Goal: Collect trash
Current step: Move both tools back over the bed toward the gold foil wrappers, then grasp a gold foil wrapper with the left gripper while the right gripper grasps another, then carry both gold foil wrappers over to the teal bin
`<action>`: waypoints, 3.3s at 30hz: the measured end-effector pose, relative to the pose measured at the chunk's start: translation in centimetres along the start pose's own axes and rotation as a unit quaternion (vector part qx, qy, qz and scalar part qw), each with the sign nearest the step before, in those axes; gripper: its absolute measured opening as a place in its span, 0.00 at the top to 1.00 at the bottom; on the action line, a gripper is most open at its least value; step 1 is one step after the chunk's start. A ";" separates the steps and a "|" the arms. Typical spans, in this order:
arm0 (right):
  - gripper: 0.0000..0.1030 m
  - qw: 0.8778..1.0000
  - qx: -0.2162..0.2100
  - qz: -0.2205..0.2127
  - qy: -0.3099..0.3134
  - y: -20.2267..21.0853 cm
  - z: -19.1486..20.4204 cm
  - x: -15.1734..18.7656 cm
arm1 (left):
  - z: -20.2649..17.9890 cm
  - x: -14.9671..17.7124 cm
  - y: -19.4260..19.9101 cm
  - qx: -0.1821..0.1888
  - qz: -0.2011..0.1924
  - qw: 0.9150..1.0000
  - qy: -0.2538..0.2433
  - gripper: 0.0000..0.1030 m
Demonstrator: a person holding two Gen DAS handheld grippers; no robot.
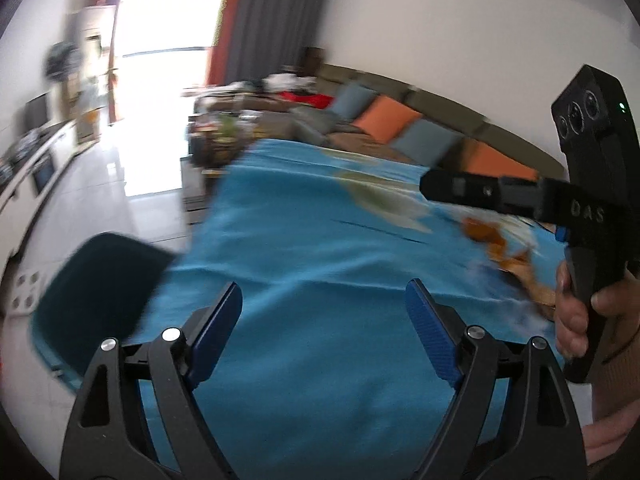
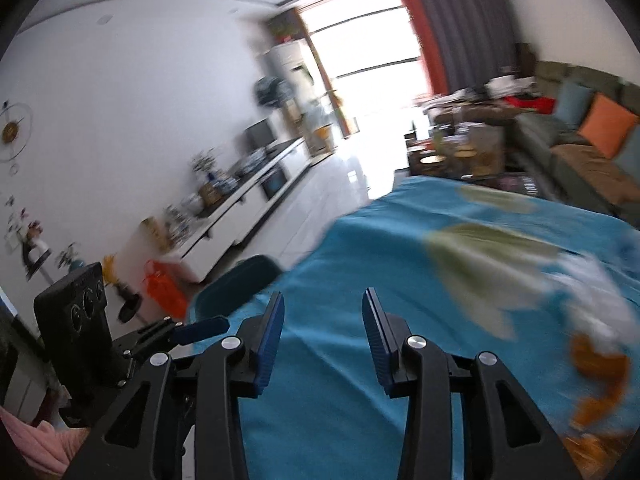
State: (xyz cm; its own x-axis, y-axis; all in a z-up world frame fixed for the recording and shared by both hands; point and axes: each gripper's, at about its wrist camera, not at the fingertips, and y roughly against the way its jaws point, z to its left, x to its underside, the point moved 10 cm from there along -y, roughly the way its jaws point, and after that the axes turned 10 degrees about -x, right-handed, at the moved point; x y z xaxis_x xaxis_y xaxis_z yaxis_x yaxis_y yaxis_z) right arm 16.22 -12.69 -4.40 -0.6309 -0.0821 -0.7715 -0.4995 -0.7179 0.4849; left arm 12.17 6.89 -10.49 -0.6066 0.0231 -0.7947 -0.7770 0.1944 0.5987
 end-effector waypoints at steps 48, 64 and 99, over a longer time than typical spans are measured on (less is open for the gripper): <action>0.76 0.970 0.069 -0.026 -0.230 19.0 -12.5 17.8 | -25.8 4.0 -9.2 0.241 0.197 0.948 -0.069 0.85; 0.98 0.976 0.026 -0.042 -0.214 17.4 -10.6 15.4 | -21.4 3.1 -6.8 0.237 0.159 0.958 -0.040 0.94; 0.99 0.984 -0.042 -0.040 -0.166 10.3 -7.0 8.7 | -7.9 1.0 -1.4 0.150 0.075 0.986 0.025 0.95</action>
State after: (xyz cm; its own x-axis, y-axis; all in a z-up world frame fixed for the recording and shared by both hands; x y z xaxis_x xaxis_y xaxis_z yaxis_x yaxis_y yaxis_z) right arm 9.76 -25.62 -8.98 -0.7575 0.1981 -0.6221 -0.5137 -0.7690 0.3806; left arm 11.33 -1.15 -11.33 -0.7242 0.0276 -0.6891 -0.5977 0.4733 0.6471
